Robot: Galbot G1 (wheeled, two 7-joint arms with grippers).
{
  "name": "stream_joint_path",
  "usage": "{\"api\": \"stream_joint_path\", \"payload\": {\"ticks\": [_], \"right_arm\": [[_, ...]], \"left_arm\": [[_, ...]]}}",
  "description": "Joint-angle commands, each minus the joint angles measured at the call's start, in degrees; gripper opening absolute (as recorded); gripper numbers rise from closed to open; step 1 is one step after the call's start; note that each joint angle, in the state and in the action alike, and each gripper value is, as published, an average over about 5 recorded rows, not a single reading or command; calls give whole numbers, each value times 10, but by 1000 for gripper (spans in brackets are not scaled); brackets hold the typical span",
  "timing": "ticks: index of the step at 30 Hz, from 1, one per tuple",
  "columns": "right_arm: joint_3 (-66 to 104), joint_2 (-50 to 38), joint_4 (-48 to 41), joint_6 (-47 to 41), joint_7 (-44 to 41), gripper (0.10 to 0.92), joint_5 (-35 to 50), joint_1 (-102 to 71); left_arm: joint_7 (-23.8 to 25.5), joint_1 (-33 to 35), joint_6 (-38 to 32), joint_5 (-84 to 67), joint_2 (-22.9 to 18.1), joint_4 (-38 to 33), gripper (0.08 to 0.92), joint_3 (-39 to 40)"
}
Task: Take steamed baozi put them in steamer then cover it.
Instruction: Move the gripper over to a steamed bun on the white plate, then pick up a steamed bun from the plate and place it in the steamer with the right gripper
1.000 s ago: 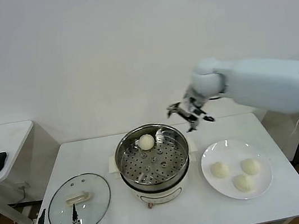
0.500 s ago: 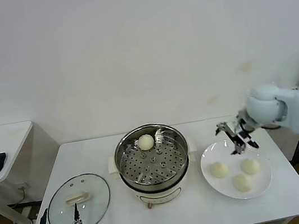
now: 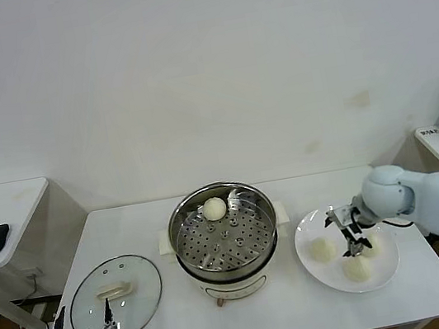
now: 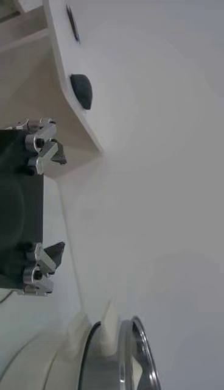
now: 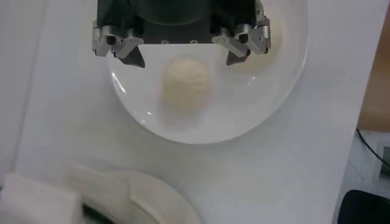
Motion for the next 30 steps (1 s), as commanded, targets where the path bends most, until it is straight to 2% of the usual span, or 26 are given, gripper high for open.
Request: {"api": "stream_joint_path", "payload": {"ticks": [1, 13, 24, 30], "right_arm": [[62, 46, -61, -8, 14, 823, -22, -95], [78, 80, -101, -14, 21, 798, -34, -101], [80, 69, -91, -19, -2, 612, -29, -87], [69, 41, -64, -18, -28, 563, -2, -16]], "left_arm": [[0, -3, 0, -2, 1, 5, 823, -1], [0, -10, 0, -4, 1, 12, 823, -2], [0, -11, 0, -5, 0, 11, 823, -3], [0, -11, 0, -5, 1, 9, 823, -3]]}}
